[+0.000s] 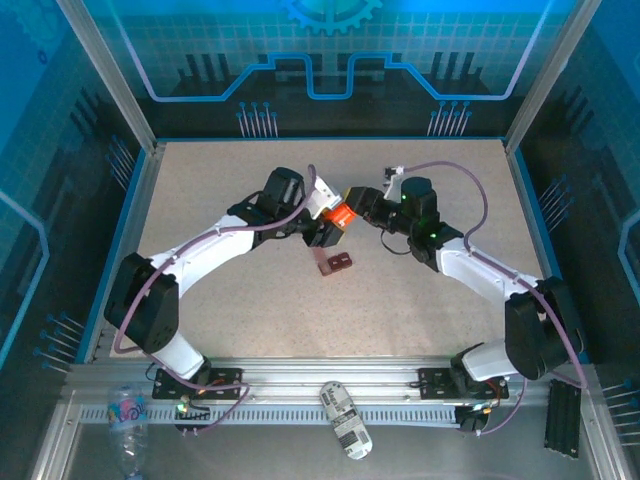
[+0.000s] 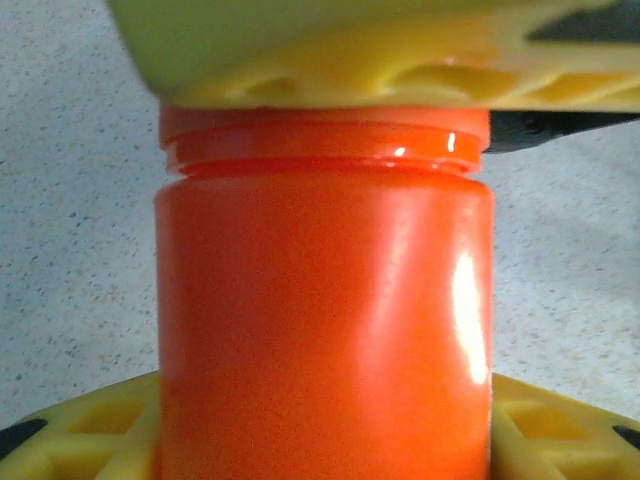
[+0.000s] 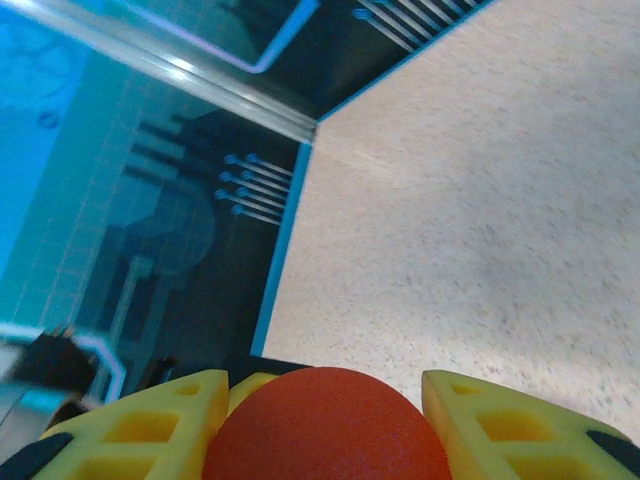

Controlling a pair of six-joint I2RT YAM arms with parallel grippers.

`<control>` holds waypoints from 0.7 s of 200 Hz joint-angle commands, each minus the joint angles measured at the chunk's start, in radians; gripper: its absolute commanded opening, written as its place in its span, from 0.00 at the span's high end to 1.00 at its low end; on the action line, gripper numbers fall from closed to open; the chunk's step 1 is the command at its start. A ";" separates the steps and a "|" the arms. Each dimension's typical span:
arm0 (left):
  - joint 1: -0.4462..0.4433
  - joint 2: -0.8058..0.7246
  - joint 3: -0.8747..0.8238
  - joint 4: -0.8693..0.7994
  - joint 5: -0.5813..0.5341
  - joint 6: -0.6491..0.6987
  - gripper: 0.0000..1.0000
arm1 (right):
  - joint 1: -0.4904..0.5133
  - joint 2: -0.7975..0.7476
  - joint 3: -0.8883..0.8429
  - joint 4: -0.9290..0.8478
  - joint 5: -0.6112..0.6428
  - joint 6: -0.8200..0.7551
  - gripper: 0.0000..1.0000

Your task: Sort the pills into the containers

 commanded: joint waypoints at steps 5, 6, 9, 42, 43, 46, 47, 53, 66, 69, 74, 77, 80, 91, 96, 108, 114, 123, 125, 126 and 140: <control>0.033 0.007 0.056 -0.031 0.242 -0.055 1.00 | -0.055 0.014 -0.067 0.255 -0.234 -0.299 0.65; 0.034 0.007 0.056 -0.031 0.250 -0.056 1.00 | -0.055 0.012 -0.069 0.259 -0.238 -0.308 0.64; 0.036 0.006 0.056 -0.031 0.269 -0.060 1.00 | -0.058 0.010 -0.073 0.260 -0.249 -0.336 0.64; 0.046 0.012 0.051 -0.021 0.409 -0.099 1.00 | -0.075 0.004 -0.036 0.168 -0.303 -0.467 0.65; 0.045 0.013 0.051 -0.021 0.411 -0.100 1.00 | -0.075 0.004 -0.034 0.168 -0.304 -0.468 0.65; 0.047 0.013 0.050 -0.018 0.416 -0.101 1.00 | -0.076 0.002 -0.033 0.166 -0.306 -0.470 0.66; 0.047 0.013 0.050 -0.017 0.417 -0.103 1.00 | -0.076 0.002 -0.032 0.166 -0.306 -0.469 0.66; 0.047 0.014 0.046 -0.012 0.420 -0.106 1.00 | -0.078 0.000 -0.028 0.164 -0.306 -0.470 0.66; 0.047 0.018 0.045 -0.006 0.420 -0.109 1.00 | -0.087 0.000 -0.023 0.168 -0.310 -0.458 0.66; 0.047 0.019 0.042 -0.005 0.415 -0.111 1.00 | -0.092 0.000 -0.025 0.175 -0.310 -0.449 0.66; 0.047 0.019 0.041 -0.002 0.405 -0.112 1.00 | -0.100 0.001 -0.031 0.191 -0.311 -0.436 0.66; 0.047 0.018 0.039 0.000 0.398 -0.112 1.00 | -0.106 0.003 -0.037 0.208 -0.315 -0.420 0.66; 0.047 0.017 0.037 0.002 0.393 -0.113 1.00 | -0.112 0.005 -0.043 0.226 -0.319 -0.404 0.67; 0.050 0.013 0.027 0.014 0.392 -0.112 1.00 | -0.145 0.016 -0.066 0.311 -0.344 -0.333 0.67; 0.052 0.013 0.027 0.016 0.394 -0.113 1.00 | -0.159 0.023 -0.077 0.349 -0.356 -0.301 0.67; 0.054 0.014 0.029 0.015 0.399 -0.114 1.00 | -0.188 0.041 -0.095 0.432 -0.382 -0.237 0.67; 0.055 0.015 0.031 0.014 0.399 -0.114 1.00 | -0.197 0.050 -0.100 0.462 -0.393 -0.213 0.67; 0.056 0.016 0.033 0.012 0.401 -0.114 1.00 | -0.205 0.058 -0.105 0.488 -0.405 -0.191 0.67; 0.056 0.016 0.034 0.011 0.399 -0.113 1.00 | -0.206 0.059 -0.105 0.491 -0.405 -0.188 0.67; 0.056 0.016 0.035 0.011 0.399 -0.113 1.00 | -0.206 0.060 -0.105 0.491 -0.405 -0.187 0.67; 0.056 0.016 0.038 0.007 0.393 -0.107 1.00 | -0.206 0.062 -0.105 0.496 -0.414 -0.181 0.67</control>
